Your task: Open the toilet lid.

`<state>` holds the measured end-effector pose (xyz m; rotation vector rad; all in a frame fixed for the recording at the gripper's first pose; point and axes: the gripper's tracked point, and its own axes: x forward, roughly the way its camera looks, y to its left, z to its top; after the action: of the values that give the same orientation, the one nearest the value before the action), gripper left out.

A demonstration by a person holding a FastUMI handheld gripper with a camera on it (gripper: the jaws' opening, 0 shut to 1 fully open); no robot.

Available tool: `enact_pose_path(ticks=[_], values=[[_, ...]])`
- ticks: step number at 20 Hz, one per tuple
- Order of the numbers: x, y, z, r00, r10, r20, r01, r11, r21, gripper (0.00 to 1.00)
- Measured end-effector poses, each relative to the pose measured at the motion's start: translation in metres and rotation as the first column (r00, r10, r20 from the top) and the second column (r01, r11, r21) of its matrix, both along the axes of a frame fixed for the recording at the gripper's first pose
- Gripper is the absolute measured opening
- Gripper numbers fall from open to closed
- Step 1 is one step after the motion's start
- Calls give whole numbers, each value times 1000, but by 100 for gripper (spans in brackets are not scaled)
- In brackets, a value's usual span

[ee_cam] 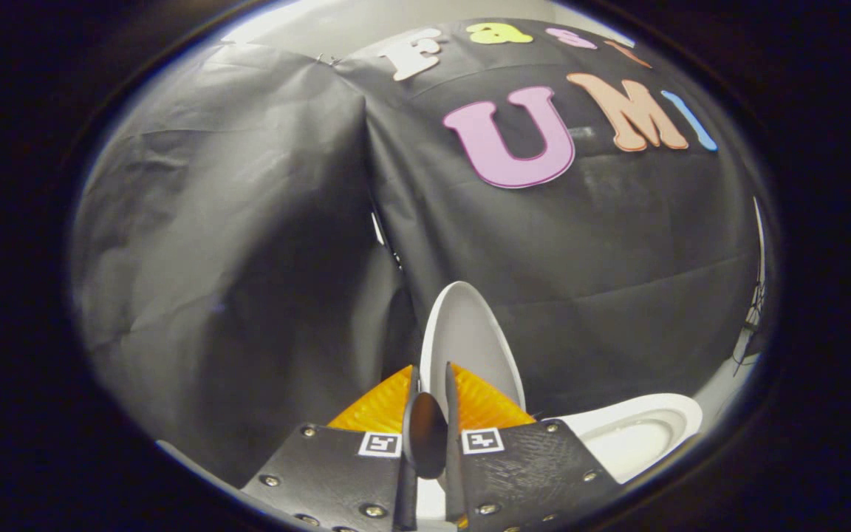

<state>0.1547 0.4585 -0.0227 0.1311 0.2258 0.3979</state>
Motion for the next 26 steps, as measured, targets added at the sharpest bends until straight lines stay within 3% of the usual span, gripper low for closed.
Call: enact_pose_path(ticks=[8, 12, 14, 16, 26], values=[[-5, 13, -7, 1000, 31, 0, -30, 996, -85, 15], [-10, 5, 6, 999, 35, 3, -35, 999, -15, 33], [-12, -6, 25, 998, 14, 54, -13, 1000, -11, 38], [-19, -11, 44, 995, 15, 103, -14, 1000, -14, 50], [-35, -126, 142, 955, -119, 273, 127, 992, -14, 60]])
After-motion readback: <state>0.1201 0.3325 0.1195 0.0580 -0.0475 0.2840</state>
